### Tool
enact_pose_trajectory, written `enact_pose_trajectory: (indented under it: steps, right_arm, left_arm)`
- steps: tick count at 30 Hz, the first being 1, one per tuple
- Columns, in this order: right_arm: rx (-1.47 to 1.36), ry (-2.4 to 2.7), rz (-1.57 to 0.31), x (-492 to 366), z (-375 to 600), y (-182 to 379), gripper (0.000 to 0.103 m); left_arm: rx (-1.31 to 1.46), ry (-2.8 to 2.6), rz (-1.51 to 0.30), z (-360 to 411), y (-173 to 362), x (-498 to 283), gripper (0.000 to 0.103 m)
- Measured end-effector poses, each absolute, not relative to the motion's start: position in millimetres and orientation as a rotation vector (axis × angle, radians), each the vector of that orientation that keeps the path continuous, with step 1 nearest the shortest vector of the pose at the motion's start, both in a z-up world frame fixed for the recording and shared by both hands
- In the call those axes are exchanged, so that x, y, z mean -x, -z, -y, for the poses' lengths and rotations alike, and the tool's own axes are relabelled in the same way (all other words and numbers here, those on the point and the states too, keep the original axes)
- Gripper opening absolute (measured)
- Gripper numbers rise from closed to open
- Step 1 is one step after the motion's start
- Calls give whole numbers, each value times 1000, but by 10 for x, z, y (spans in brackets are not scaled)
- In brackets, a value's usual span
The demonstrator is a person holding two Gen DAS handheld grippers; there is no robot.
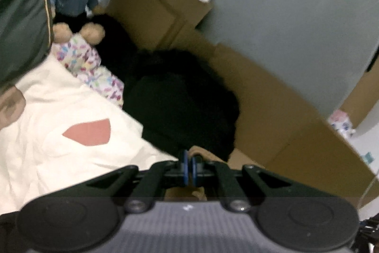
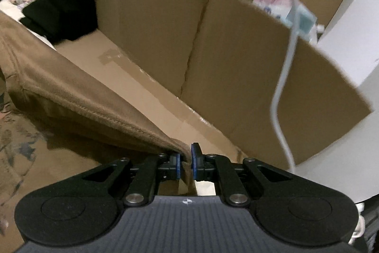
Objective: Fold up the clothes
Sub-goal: 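Lower the shirt into the box and open both grippers to release it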
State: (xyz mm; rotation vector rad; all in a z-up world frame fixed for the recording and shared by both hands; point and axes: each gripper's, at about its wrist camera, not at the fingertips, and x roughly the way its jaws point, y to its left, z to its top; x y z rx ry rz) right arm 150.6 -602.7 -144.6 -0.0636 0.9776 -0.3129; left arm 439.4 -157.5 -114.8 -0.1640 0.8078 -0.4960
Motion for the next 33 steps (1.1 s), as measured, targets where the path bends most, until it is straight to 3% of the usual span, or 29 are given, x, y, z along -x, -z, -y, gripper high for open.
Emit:
enact_pose_trajectory:
  steps: [3,5,7,9,14,31,33]
  right_arm:
    - [19,375,-997,-1673,6144,1694,23]
    - [-20,424,-998,-1754,6226,1824,40]
    - [-50,433,-1000,-1786,6256,1890,44]
    - [-36,430,-1008,-1809,6211,1961,45]
    - [29,409,-993,-1767,6077,1995,45]
    - [185,251,-850,-1578,5636,1509,48]
    - [197,218,-834,-1603,5548,1475,48]
  left_arm:
    - [126,461,-823,1677,1322,-4523,11]
    - [119,436,-842,1730,1446,-4593,12]
    - [125,427,-860,1775,1561,-4643,16]
    - [90,438,-861,1803,1627,-4632,30]
    - [6,454,-856,1836,1738,-4600,41]
    - [-307,727,-712,2084,1709,-4017,42]
    - [-346,763,-712,2166,1741,-3941,38]
